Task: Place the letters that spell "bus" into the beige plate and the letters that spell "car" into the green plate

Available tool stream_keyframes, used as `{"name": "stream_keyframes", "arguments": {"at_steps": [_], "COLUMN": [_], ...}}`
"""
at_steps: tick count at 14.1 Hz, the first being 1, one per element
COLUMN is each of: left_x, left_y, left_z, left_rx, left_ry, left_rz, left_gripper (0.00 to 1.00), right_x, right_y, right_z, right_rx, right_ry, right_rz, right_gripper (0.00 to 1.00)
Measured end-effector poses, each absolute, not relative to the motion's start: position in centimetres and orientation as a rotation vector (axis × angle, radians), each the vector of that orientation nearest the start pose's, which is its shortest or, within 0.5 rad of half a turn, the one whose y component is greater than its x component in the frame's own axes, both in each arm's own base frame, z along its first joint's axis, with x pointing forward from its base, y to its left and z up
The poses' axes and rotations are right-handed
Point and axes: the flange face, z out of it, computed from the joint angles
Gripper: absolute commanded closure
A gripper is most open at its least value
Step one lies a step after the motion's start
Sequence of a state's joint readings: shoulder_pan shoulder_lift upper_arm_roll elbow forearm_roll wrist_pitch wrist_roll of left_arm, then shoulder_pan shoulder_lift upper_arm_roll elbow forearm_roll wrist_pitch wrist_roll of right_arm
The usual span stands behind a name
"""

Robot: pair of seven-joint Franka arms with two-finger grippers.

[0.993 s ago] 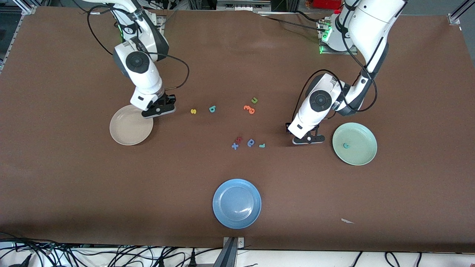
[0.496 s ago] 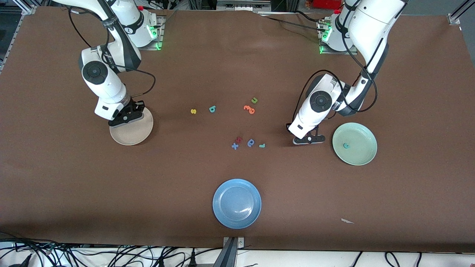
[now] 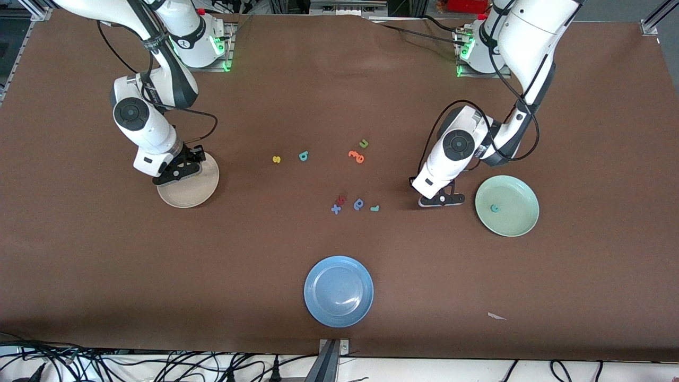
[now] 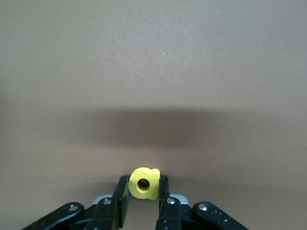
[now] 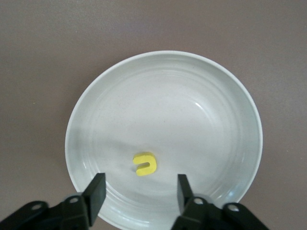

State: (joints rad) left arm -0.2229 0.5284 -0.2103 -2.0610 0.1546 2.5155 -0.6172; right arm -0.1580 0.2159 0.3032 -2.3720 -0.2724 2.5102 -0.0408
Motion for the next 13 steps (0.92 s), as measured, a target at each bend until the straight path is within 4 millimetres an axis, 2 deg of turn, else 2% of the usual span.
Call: {"name": "stream_keyframes", "arguments": {"at_steps": [2,4,5,7,9,10,11,12,13], "left_x": [54.0,56.1,57.2,59.1,60.1,60.4,60.6,60.6,60.7], "left_y": [-23.7,-21.2,-19.3,-14.7,-9.5,-6.8,-4.4,-2.5,-1.4], "left_z": [18.0,19.8,21.0,23.1,23.8,23.8,23.6,23.4,23.1], "left_rx": [-3.110,-3.074,-3.056,-3.039,-3.041,-3.034,-3.006,-2.976,-2.960], "left_ry": [-0.077,0.017,0.080,0.225,0.387,0.473,0.550,0.605,0.643], "left_rz": [0.117,0.195,0.245,0.318,0.352,0.362,0.368,0.376,0.386], "left_gripper": [0.95,0.95,0.95,0.95,0.92,0.75,0.22,0.00,0.00], "right_x": [49.6,49.6,49.5,49.1,48.6,48.3,48.1,47.7,47.2], "right_y": [7.8,8.3,9.1,12.0,15.4,17.2,18.9,20.7,22.5], "right_z": [23.4,23.5,23.5,23.9,24.3,24.5,24.6,24.6,24.4], "right_rx": [-3.166,-3.165,-3.161,-3.150,-3.155,-3.158,-3.159,-3.158,-3.157], "right_ry": [-0.653,-0.637,-0.614,-0.558,-0.494,-0.461,-0.427,-0.394,-0.359], "right_rz": [0.084,0.079,0.075,0.058,0.034,0.021,0.012,0.007,0.010], "right_gripper": [0.23,0.23,0.23,0.23,0.23,0.23,0.23,0.23,0.23]}}
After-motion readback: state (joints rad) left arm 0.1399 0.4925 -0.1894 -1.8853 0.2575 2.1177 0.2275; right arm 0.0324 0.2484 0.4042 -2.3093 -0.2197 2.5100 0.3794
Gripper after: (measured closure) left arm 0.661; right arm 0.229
